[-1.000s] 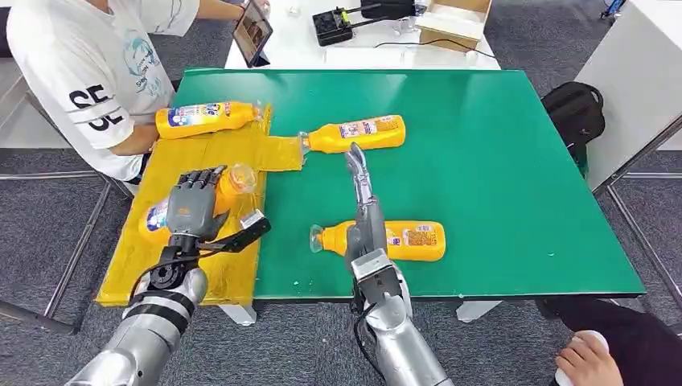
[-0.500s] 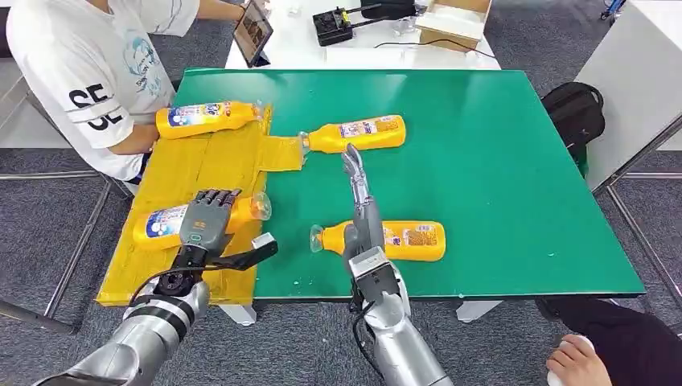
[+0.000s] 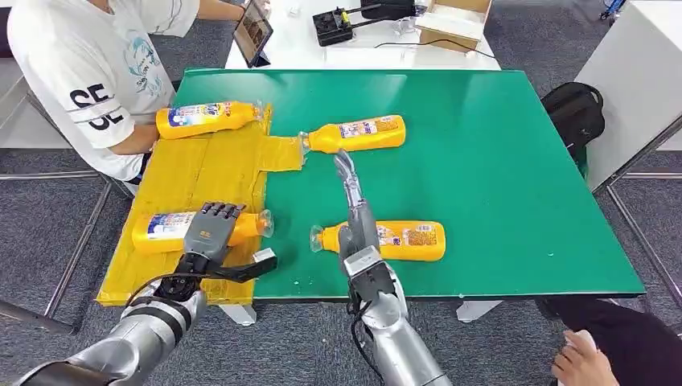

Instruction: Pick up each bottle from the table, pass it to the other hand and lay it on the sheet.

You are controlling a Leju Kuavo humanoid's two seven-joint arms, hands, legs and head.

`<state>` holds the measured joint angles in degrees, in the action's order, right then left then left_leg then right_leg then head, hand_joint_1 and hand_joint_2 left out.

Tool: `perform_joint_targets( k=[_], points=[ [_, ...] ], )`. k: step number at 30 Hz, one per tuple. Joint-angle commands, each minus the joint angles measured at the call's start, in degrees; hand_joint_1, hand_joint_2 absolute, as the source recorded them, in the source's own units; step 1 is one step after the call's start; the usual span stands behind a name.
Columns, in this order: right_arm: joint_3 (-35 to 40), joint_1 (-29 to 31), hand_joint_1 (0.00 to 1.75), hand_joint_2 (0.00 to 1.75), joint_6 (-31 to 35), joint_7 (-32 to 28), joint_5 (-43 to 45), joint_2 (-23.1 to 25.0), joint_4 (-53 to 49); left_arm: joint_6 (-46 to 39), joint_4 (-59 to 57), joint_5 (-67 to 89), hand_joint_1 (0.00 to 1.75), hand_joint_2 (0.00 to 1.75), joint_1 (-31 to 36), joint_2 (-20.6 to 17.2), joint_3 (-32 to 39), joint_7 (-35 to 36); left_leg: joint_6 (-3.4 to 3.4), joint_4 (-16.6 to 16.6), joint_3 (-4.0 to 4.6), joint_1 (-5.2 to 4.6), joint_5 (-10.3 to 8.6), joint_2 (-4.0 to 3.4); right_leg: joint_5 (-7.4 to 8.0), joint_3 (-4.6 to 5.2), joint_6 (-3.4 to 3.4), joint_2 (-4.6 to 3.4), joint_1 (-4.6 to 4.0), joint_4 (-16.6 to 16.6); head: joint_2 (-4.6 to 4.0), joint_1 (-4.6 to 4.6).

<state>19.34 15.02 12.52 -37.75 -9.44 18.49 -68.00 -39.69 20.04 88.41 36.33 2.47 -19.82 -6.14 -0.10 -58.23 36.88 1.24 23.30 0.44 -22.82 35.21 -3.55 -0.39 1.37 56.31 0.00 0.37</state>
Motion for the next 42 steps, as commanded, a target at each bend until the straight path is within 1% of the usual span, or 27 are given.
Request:
perform_joint_targets(
  k=[1, 3, 4, 6, 7, 8, 9, 10, 11, 12, 13, 14, 16, 20, 24, 25, 27, 28, 31, 32, 34, 35, 36, 37, 38, 39, 42],
  points=[
    [-0.1, 2.4, 0.00, 0.00, 0.2, -0.2, -0.1, -0.6, 4.6, 4.6, -5.9, -10.4, 0.03, 1.75, 2.6, 1.1, 8.2, -6.7, 0.04, 0.0, -0.20, 0.02, 0.06, -0.07, -0.03, -0.19, 0.11, -0.02, -0.05, -0.1, 0.00, 0.00],
    [-0.3, 2.2, 0.00, 0.00, 0.2, -0.2, -0.1, -0.6, 4.4, 4.3, -5.6, -11.8, 0.00, 1.75, 2.5, 1.5, 9.6, -7.6, 0.06, 0.0, -0.28, 0.03, 0.08, -0.09, -0.05, -0.26, 0.14, -0.03, -0.06, -0.1, 0.00, 0.00],
    [-0.4, 2.1, 0.00, 0.00, 0.2, -0.1, -0.1, -0.6, 4.3, 5.5, -5.7, -14.2, 0.00, 1.75, 2.5, 1.9, 11.8, -9.2, 0.09, 0.0, -0.44, 0.02, 0.14, -0.14, -0.09, -0.40, 0.20, -0.06, -0.07, -0.1, 0.00, -0.02],
    [-0.8, 1.9, 0.00, 0.00, 0.0, 0.1, -0.4, -0.5, 4.2, 8.5, -5.0, -20.7, 0.00, 1.75, 2.8, 3.1, 17.6, -14.3, 0.05, 0.0, -0.22, 0.00, 0.06, -0.06, -0.03, -0.19, 0.09, -0.01, -0.03, 0.0, 0.00, 0.00],
    [-1.0, 1.9, 0.00, 0.00, -0.1, 0.2, -0.5, -0.4, 4.2, 10.2, -4.9, -22.9, 0.00, 1.75, 3.0, 3.5, 19.6, -15.8, 0.07, 0.0, -0.30, 0.01, 0.09, -0.05, -0.07, -0.27, 0.13, 0.01, -0.04, -0.1, 0.00, -0.02],
    [-1.0, 1.9, 0.00, 0.00, -0.1, 0.3, -0.5, -0.4, 4.2, 10.9, -4.7, -23.7, 0.00, 1.75, 3.1, 3.7, 20.3, -16.5, 0.14, 0.0, -0.66, 0.03, 0.26, -0.10, -0.21, -0.64, 0.29, 0.03, -0.11, -0.1, 0.00, -0.02],
    [-1.1, 1.9, 0.00, 0.00, -0.3, 0.4, -0.7, -0.4, 4.2, 14.5, -4.5, -27.2, 0.00, 1.75, 3.3, 4.2, 23.1, -19.2, 0.16, 0.1, -0.78, 0.04, 0.30, -0.10, -0.26, -0.77, 0.35, 0.06, -0.13, -0.1, 0.00, 0.00],
    [-1.2, 1.9, 0.00, 0.00, -0.5, 0.6, -1.1, -0.4, 4.2, 19.1, -4.4, -30.0, 0.00, 1.75, 3.5, 4.7, 25.3, -21.8, 0.07, 0.0, -0.26, 0.03, 0.08, 0.02, -0.08, -0.28, 0.12, 0.08, -0.06, 0.0, 0.00, 0.00],
    [-1.3, 1.9, 0.00, 0.00, -0.5, 0.7, -1.3, -0.4, 4.2, 20.8, -4.1, -31.2, 0.00, 1.75, 3.7, 4.9, 26.2, -22.9, 0.07, 0.0, -0.28, 0.01, 0.09, 0.02, -0.09, -0.28, 0.13, 0.08, -0.05, 0.0, 0.00, 0.00],
    [-1.6, 2.0, 0.00, 0.00, -0.7, 0.8, -1.5, -0.3, 4.3, 25.7, -3.8, -33.5, 0.00, 1.75, 4.0, 5.3, 27.8, -24.7, 0.09, 0.0, -0.37, 0.02, 0.12, 0.09, -0.13, -0.41, 0.17, 0.15, -0.06, 0.0, 0.00, 0.00],
    [-1.7, 2.1, 0.00, 0.00, -0.7, 0.8, -1.5, -0.3, 4.3, 25.9, -3.8, -33.5, 0.00, 1.75, 4.1, 5.3, 27.8, -24.7, 0.06, 0.0, -0.26, -0.01, 0.04, 0.12, -0.06, -0.30, 0.11, 0.13, -0.02, -0.1, 0.00, 0.00],
    [-2.0, 2.4, 0.00, 0.00, -0.9, 1.0, -1.7, -0.2, 4.7, 31.1, -3.8, -34.7, 0.00, 1.75, 4.5, 5.4, 28.4, -25.7, 0.08, 0.0, -0.39, 0.00, 0.08, 0.14, -0.10, -0.43, 0.16, 0.17, -0.04, -0.1, 0.00, -0.02],
    [-2.4, 2.8, 0.00, 0.00, -1.1, 1.1, -1.7, 0.0, 5.2, 33.9, -3.5, -35.4, 0.00, 1.75, 4.8, 5.4, 28.5, -26.6, 0.07, 0.0, -0.44, 0.00, 0.05, 0.17, -0.07, -0.50, 0.15, 0.22, -0.03, -0.1, 0.00, 0.00],
    [-2.4, 2.8, 0.00, 0.00, -1.1, 1.1, -1.7, 0.0, 5.3, 34.0, -3.6, -35.4, 0.00, 1.75, 4.7, 5.5, 28.5, -26.6, 0.08, 0.1, -0.52, -0.04, -0.02, 0.30, -0.04, -0.60, 0.11, 0.25, 0.01, -0.1, 0.00, 0.00],
    [-3.1, 3.2, 0.00, 0.00, -1.6, 1.1, -1.6, 0.2, 6.2, 39.2, -3.2, -36.5, 0.00, 1.75, 4.6, 5.4, 28.6, -28.4, 0.06, 0.1, -0.62, -0.01, -0.07, 0.27, -0.01, -0.69, 0.16, 0.23, -0.02, -0.1, 0.00, 0.00],
    [-3.3, 3.4, 0.00, 0.00, -1.9, 1.1, -1.7, 0.1, 6.6, 41.9, -3.7, -36.7, 0.00, 1.75, 4.9, 5.2, 28.3, -28.3, 0.05, 0.1, -0.62, -0.02, -0.10, 0.30, -0.01, -0.69, 0.14, 0.25, -0.01, -0.1, 0.00, 0.02],
    [-3.7, 3.5, 0.00, 0.00, -2.2, 1.2, -1.7, 0.2, 7.2, 44.5, -2.9, -36.8, 0.00, 1.75, 4.6, 4.9, 27.6, -29.7, 0.04, 0.1, -0.67, 0.00, -0.12, 0.30, -0.01, -0.75, 0.16, 0.26, -0.04, -0.1, 0.00, 0.02],
    [-4.0, 3.6, 0.00, 0.00, -2.4, 1.2, -1.6, 0.3, 7.7, 47.4, -2.7, -37.4, 0.00, 1.75, 4.5, 4.7, 27.2, -31.1, 0.04, 0.1, -0.67, -0.01, -0.13, 0.31, -0.01, -0.75, 0.13, 0.24, -0.02, -0.1, 0.00, 0.00],
    [-4.5, 3.7, 0.00, 0.00, -2.8, 1.2, -1.7, 0.4, 8.2, 49.0, -1.8, -39.2, 0.00, 1.75, 4.2, 4.8, 27.8, -33.4, 0.08, 0.1, -0.78, -0.01, -0.11, 0.18, 0.01, -0.84, 0.20, 0.15, -0.04, -0.1, 0.00, 0.02],
    [-4.7, 3.6, 0.00, 0.00, -2.9, 1.2, -1.8, 0.5, 8.2, 49.0, -1.1, -40.4, 0.00, 0.00, 4.1, 5.0, 28.3, -33.9, 0.06, 0.1, -0.73, -0.01, -0.12, 0.24, 0.00, -0.81, 0.14, 0.19, -0.02, -0.1, 0.00, 0.02],
    [-5.0, 3.2, 0.00, 0.00, -2.9, 1.3, -2.2, 0.7, 8.2, 45.7, 3.7, -46.2, 0.00, 0.00, 3.1, 6.8, 29.0, -33.9, 0.08, 0.1, -0.73, 0.00, -0.11, 0.27, -0.01, -0.83, 0.19, 0.24, -0.05, -0.1, 0.00, 0.02],
    [-5.0, 3.2, 0.00, 0.00, -2.9, 1.3, -2.2, 0.7, 8.1, 45.3, 4.6, -47.4, 0.00, 1.75, 2.7, 6.9, 28.9, -33.9, 0.09, 0.1, -0.72, 0.00, -0.11, 0.27, -0.01, -0.82, 0.19, 0.24, -0.05, -0.1, 0.00, 0.02],
    [-5.1, 3.1, 0.00, 0.00, -2.9, 1.3, -2.3, 0.7, 8.1, 44.7, 5.1, -49.0, 0.00, 1.75, 2.8, 7.5, 30.1, -33.9, 0.08, 0.1, -0.70, 0.01, -0.12, 0.30, -0.02, -0.81, 0.19, 0.27, -0.06, -0.1, 0.00, 0.00],
    [-5.1, 2.7, 0.00, 0.00, -2.7, 1.4, -2.5, 0.8, 7.7, 42.0, 8.6, -53.3, 0.00, 1.75, 1.8, 8.3, 29.8, -33.9, 0.05, 0.0, -0.61, 0.00, -0.15, 0.40, -0.02, -0.73, 0.12, 0.34, -0.03, -0.1, 0.00, 0.00],
    [-5.2, 2.4, 0.00, 0.00, -2.6, 1.5, -2.8, 0.8, 7.6, 40.6, 9.0, -56.4, 0.00, 1.75, 2.0, 8.7, 29.8, -33.9, 0.07, 0.0, -0.66, 0.02, -0.11, 0.35, -0.03, -0.76, 0.17, 0.31, -0.06, -0.1, 0.00, 0.02],
    [-5.2, 2.2, 0.00, 0.00, -2.6, 1.6, -3.0, 0.8, 7.3, 38.2, 13.2, -60.4, 0.00, 1.75, 0.9, 9.0, 28.5, -33.9, 0.09, 0.1, -0.66, 0.02, -0.10, 0.40, -0.07, -0.79, 0.20, 0.38, -0.07, -0.1, 0.00, 0.00],
    [-5.2, 2.2, 0.00, 0.00, -2.6, 1.6, -3.0, 0.8, 7.3, 38.2, 13.2, -60.4, 0.00, 1.75, 0.9, 9.0, 28.5, -33.9, 0.07, 0.0, -0.59, 0.02, -0.07, 0.30, -0.04, -0.67, 0.17, 0.27, -0.07, -0.1, 0.00, 0.02]
  ],
)
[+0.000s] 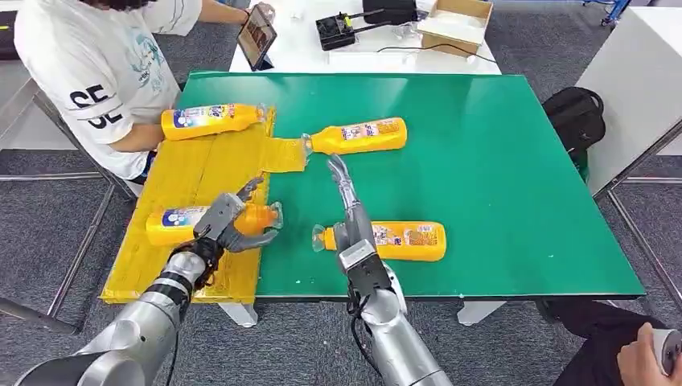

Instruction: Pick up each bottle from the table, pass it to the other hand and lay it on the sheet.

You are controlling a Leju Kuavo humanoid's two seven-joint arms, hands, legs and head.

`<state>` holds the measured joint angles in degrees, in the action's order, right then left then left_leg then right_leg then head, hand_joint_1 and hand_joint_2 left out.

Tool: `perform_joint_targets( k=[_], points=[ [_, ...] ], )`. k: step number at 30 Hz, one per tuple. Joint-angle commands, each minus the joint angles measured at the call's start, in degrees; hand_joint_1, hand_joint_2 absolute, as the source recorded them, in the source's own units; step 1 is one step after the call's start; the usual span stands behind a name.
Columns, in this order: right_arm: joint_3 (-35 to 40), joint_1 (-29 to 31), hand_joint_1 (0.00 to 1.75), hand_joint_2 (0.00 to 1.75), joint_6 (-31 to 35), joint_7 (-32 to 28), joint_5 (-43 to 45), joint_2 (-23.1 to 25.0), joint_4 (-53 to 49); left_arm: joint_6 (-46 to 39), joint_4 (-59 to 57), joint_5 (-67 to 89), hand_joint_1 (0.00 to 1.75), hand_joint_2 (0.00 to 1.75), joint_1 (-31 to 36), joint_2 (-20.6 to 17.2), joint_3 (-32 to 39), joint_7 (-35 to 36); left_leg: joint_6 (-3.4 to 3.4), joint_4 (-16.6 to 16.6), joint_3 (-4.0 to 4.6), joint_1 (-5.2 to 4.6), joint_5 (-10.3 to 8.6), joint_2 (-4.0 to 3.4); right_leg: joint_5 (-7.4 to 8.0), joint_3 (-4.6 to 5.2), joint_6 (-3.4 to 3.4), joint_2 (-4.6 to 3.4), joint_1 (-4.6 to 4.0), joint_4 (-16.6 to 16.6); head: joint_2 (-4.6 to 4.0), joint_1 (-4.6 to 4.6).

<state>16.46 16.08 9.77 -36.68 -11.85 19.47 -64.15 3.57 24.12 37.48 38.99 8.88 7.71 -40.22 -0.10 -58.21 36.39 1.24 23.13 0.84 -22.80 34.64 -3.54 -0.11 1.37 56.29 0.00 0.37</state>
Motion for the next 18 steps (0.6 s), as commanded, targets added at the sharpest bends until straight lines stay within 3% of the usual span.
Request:
perform_joint_targets(
  k=[1, 4, 6, 9, 18],
  points=[
    [-2.3, 1.1, 0.00, 0.00, 0.1, 0.5, -0.6, -0.2, 3.4, -5.1, 9.1, -9.5, 0.00, 1.75, -1.8, 2.6, 1.0, 0.2, 0.06, 0.0, -0.07, 0.03, 0.09, -0.06, -0.06, -0.07, 0.15, 0.03, -0.07, 0.0, 0.00, 0.02],
    [-2.3, 1.1, 0.00, 0.00, 0.1, 0.5, -0.6, -0.2, 3.4, -5.1, 9.1, -9.5, 0.00, 1.75, -1.8, 2.6, 1.0, 0.2, 0.04, 0.0, 0.09, 0.03, 0.06, -0.08, -0.03, 0.08, 0.11, 0.02, -0.06, -0.1, 0.00, 0.02],
    [-2.3, 1.0, 0.00, 0.00, 0.2, 1.0, -1.0, -0.1, 3.8, -11.0, 19.1, -19.3, 0.00, 1.75, -5.3, 3.0, -2.2, 0.2, 0.06, 0.0, 0.08, 0.03, 0.09, -0.12, -0.06, 0.08, 0.13, -0.01, -0.06, 0.0, 0.00, 0.02],
    [-2.3, 1.4, 0.00, 0.00, 0.2, 1.0, -1.2, 0.2, 5.2, -15.9, 23.8, -24.0, 0.00, 1.75, -6.5, 2.9, -4.4, 0.2, 0.07, 0.0, 0.17, 0.01, 0.10, -0.16, -0.06, 0.17, 0.12, -0.04, -0.05, 0.0, 0.00, 0.00],
    [-2.0, 2.0, 0.00, 0.00, 0.3, 1.0, -1.5, 0.4, 6.6, -13.1, 26.9, -29.4, 0.00, 1.75, -7.8, 3.2, -3.2, 0.2, 0.02, 0.0, 0.18, 0.03, 0.14, -0.32, -0.07, 0.22, 0.14, -0.09, -0.07, 0.0, 0.00, 0.00]
  ],
)
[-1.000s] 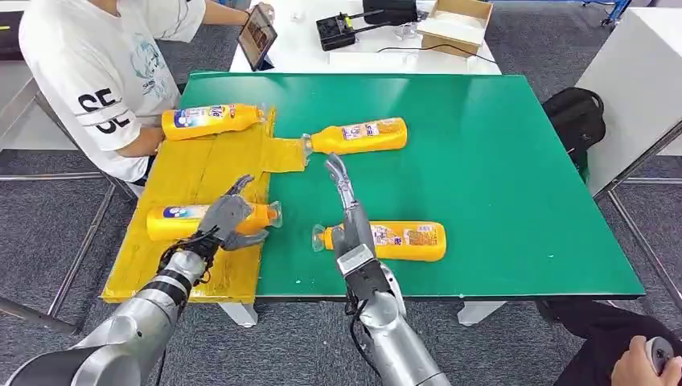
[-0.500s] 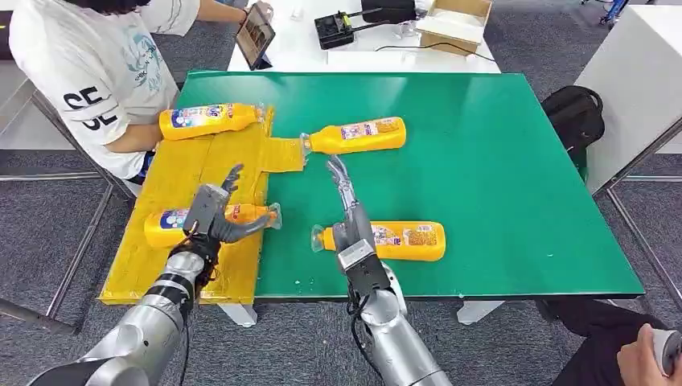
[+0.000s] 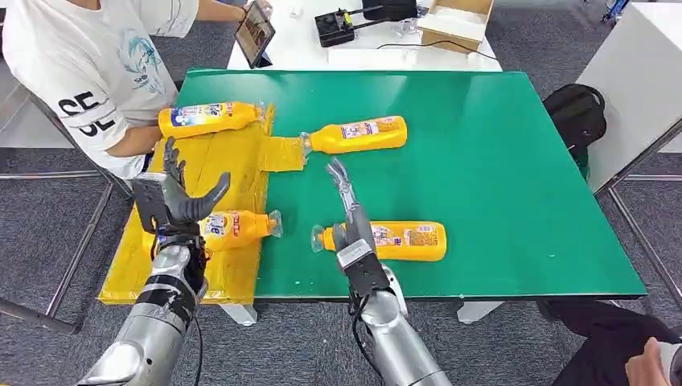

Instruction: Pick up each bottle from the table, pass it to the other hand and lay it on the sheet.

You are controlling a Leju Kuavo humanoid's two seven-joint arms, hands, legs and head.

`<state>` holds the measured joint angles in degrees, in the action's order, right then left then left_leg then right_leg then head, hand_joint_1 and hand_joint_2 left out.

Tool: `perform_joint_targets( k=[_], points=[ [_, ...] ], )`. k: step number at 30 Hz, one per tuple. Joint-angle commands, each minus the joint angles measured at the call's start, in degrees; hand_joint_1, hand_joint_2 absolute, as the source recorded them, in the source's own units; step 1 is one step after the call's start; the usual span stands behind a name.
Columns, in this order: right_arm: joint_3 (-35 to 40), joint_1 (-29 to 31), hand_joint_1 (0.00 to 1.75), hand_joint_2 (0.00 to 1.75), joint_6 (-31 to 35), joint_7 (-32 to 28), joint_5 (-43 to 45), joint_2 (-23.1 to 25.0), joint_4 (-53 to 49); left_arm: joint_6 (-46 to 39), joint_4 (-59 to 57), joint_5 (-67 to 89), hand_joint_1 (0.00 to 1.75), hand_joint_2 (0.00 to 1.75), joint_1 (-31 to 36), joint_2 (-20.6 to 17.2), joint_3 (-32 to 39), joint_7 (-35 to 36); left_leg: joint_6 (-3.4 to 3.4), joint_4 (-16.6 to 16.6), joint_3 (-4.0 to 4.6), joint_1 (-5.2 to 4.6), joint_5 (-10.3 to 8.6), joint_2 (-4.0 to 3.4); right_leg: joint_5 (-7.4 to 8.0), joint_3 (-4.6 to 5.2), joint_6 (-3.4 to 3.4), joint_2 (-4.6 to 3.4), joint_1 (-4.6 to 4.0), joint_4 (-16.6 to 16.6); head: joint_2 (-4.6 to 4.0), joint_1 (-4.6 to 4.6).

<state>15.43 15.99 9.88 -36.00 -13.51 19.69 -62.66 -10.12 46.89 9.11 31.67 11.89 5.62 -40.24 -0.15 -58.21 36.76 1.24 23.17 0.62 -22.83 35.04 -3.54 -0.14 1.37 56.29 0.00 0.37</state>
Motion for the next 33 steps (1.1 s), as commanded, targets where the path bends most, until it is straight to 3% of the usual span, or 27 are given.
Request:
perform_joint_targets(
  k=[1, 20, 26, 28, 29, 33],
  points=[
    [-1.0, 2.1, 0.00, 0.00, 0.2, 0.3, 0.1, 0.2, 5.1, 0.6, 4.2, -1.0, 0.00, 1.75, -0.4, 0.2, -1.1, 0.2, 0.05, 0.0, -0.14, 0.01, 0.06, -0.09, -0.03, -0.13, 0.11, -0.03, -0.04, 0.0, 0.00, 0.00],
    [-1.0, 2.1, 0.00, 0.00, 0.2, 0.3, 0.1, 0.2, 5.1, 0.6, 4.2, -1.0, 0.00, 1.75, -0.4, 0.2, -1.1, 0.2, 0.04, 0.0, -0.08, 0.00, 0.03, -0.04, -0.02, -0.07, 0.09, 0.00, -0.02, 0.0, 0.00, 0.02],
    [-0.7, 2.7, 0.00, 0.00, 0.2, 0.6, -1.0, -0.4, 6.4, -3.1, 4.3, 0.2, 0.00, 1.75, -1.6, 0.5, -2.2, 0.2, 0.04, 0.0, -0.13, 0.00, 0.05, -0.05, -0.03, -0.12, 0.09, -0.01, -0.02, 0.0, 0.00, 0.02],
    [0.9, 4.3, 0.00, 0.00, 0.9, 2.6, -5.1, -3.0, 8.0, -5.9, 6.9, 0.4, 0.00, 1.75, -3.6, 0.8, -3.1, 0.2, 0.05, 0.0, -0.14, -0.01, 0.04, -0.05, -0.03, -0.13, 0.09, -0.01, -0.01, -0.1, 0.00, 0.02],
    [1.0, 4.9, 0.00, 1.75, 1.5, 3.3, -6.4, -3.8, 8.4, -5.4, 7.5, -0.6, 0.00, 1.75, -4.1, 1.0, -3.0, 0.2, 0.08, 0.1, -0.29, -0.01, 0.11, -0.10, -0.07, -0.27, 0.16, -0.03, -0.04, -0.1, 0.00, 0.02],
    [0.9, 8.6, 0.00, 1.75, 3.8, 8.4, -15.2, -10.4, 11.3, -8.0, 12.5, -1.7, 0.00, 1.75, -9.6, 1.7, -2.5, 0.2, 0.11, 0.1, -0.27, -0.02, 0.07, -0.07, -0.02, -0.28, 0.10, 0.00, -0.02, -0.1, 0.00, 0.00]
  ],
)
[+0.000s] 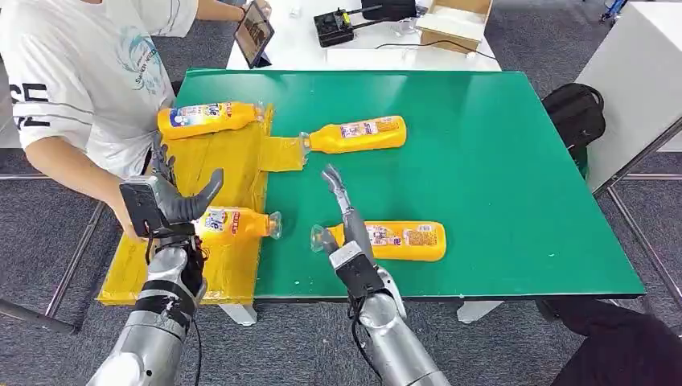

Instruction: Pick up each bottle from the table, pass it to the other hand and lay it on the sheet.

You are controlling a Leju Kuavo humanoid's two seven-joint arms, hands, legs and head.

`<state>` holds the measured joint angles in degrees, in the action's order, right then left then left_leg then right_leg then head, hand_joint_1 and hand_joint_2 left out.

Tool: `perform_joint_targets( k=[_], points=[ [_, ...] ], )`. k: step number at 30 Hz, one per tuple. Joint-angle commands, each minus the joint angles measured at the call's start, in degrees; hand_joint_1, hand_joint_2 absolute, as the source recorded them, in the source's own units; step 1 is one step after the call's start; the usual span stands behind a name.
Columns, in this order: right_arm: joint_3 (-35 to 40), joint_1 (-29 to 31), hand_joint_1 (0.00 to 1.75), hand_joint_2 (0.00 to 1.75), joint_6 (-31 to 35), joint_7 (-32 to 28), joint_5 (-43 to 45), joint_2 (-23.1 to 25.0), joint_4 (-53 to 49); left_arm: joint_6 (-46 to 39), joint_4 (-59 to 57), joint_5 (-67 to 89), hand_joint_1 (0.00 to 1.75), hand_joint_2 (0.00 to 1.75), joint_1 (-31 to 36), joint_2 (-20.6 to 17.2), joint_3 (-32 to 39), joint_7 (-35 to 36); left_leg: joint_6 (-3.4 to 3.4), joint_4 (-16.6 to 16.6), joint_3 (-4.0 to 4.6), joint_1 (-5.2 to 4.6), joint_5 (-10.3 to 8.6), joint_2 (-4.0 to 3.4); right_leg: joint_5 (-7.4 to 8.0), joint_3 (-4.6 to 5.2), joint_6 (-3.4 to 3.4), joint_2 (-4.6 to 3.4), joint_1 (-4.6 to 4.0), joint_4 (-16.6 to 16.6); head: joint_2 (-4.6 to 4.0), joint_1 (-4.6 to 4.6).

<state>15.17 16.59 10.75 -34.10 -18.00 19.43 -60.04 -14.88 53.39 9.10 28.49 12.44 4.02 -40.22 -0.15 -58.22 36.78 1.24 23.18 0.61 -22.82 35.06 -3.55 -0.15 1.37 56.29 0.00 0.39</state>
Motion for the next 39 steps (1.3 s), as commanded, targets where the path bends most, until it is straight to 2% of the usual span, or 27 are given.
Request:
perform_joint_targets(
  k=[1, 2, 4, 7, 9, 11, 12, 14, 15, 22, 39],
  points=[
    [7.1, 11.7, 0.00, 1.75, -3.1, 15.4, -19.8, -17.7, 14.7, -2.0, 10.6, -1.7, 0.00, 1.75, -10.9, 1.5, -2.6, 0.2, 0.10, 0.1, -0.26, -0.03, 0.04, -0.03, -0.01, -0.28, 0.07, 0.01, 0.00, -0.2, 0.00, -0.02],
    [5.5, 13.1, 0.00, 1.75, -5.8, 23.7, -21.5, -22.5, 17.0, -3.2, 15.9, -0.3, 0.00, 1.75, -16.4, 2.0, -5.0, 0.2, 0.13, 0.1, -0.34, -0.02, 0.07, -0.02, -0.03, -0.38, 0.11, 0.03, -0.02, -0.2, 0.00, 0.00],
    [2.3, 16.0, 0.00, 1.75, -5.9, 15.3, -21.4, -25.3, 25.4, -7.6, 20.5, 0.2, 0.00, 1.75, -20.5, 1.6, -10.3, 0.2, 0.15, 0.2, -0.35, -0.08, 0.04, 0.02, 0.00, -0.43, 0.01, 0.04, 0.04, -0.3, 0.00, -0.02],
    [1.4, 15.5, 0.00, 1.75, -4.8, 14.7, -22.1, -23.9, 24.9, -8.7, 19.5, -0.3, 0.00, 1.75, -19.4, 1.5, -11.0, 0.2, 0.24, 0.1, -0.49, -0.11, 0.18, 0.03, -0.06, -0.59, 0.05, 0.11, 0.07, -0.3, 0.00, -0.09],
    [1.2, 14.5, 0.00, 1.75, -4.8, 16.1, -22.9, -23.5, 22.8, -8.9, 18.9, -0.5, 0.00, 1.75, -18.6, 1.3, -11.0, 0.2, 0.32, -0.1, -0.03, -0.12, 0.05, 0.63, -0.10, -0.32, -0.01, 0.48, 0.13, -0.2, 0.00, 0.13],
    [0.8, 13.7, 0.00, 1.75, -5.3, 17.1, -23.0, -23.5, 21.3, -9.1, 18.7, -0.2, 0.00, 1.75, -18.3, 1.1, -11.1, 0.2, 0.32, 0.0, 0.09, -0.14, 0.09, 0.42, 0.02, -0.21, -0.03, 0.27, 0.11, -0.2, 0.00, 0.11],
    [0.8, 13.7, 0.00, 1.75, -5.4, 17.2, -23.1, -23.6, 21.3, -9.0, 18.5, -0.3, 0.00, 1.75, -18.3, 1.1, -11.0, 0.2, 0.33, 0.0, -0.14, -0.14, 0.22, 0.22, -0.05, -0.37, 0.05, 0.15, 0.09, -0.2, 0.00, 0.04],
    [0.5, 13.6, 0.00, 1.75, -5.7, 17.2, -23.1, -23.8, 20.8, -9.4, 18.4, -0.1, 0.00, 1.75, -18.1, 1.0, -11.3, 0.2, 0.31, 0.0, 0.02, -0.17, 0.08, 0.41, 0.01, -0.18, -0.06, 0.31, 0.13, -0.2, 0.00, 0.07],
    [0.3, 13.6, 0.00, 1.75, -5.9, 17.2, -23.1, -23.8, 20.6, -9.8, 18.6, 0.1, 0.00, 1.75, -18.2, 0.9, -11.5, 0.2, 0.33, 0.0, -0.16, -0.15, 0.17, 0.38, -0.08, -0.35, 0.04, 0.29, 0.10, -0.2, 0.00, 0.04],
    [0.4, 13.6, 0.00, 1.75, -6.5, 17.5, -23.7, -24.0, 20.5, -10.1, 18.5, 0.3, 0.00, 1.75, -18.2, 0.7, -11.9, 0.2, 0.32, 0.0, 0.08, -0.13, 0.05, 0.31, 0.04, -0.11, -0.08, 0.23, 0.13, -0.2, 0.00, 0.07],
    [0.4, 13.6, 0.00, 1.75, -6.5, 17.5, -23.7, -24.0, 20.5, -10.1, 18.5, 0.3, 0.00, 1.75, -18.2, 0.7, -11.9, 0.2, 0.34, 0.0, -0.15, -0.13, 0.14, 0.24, -0.02, -0.32, 0.00, 0.20, 0.11, -0.2, 0.00, 0.04]
  ],
)
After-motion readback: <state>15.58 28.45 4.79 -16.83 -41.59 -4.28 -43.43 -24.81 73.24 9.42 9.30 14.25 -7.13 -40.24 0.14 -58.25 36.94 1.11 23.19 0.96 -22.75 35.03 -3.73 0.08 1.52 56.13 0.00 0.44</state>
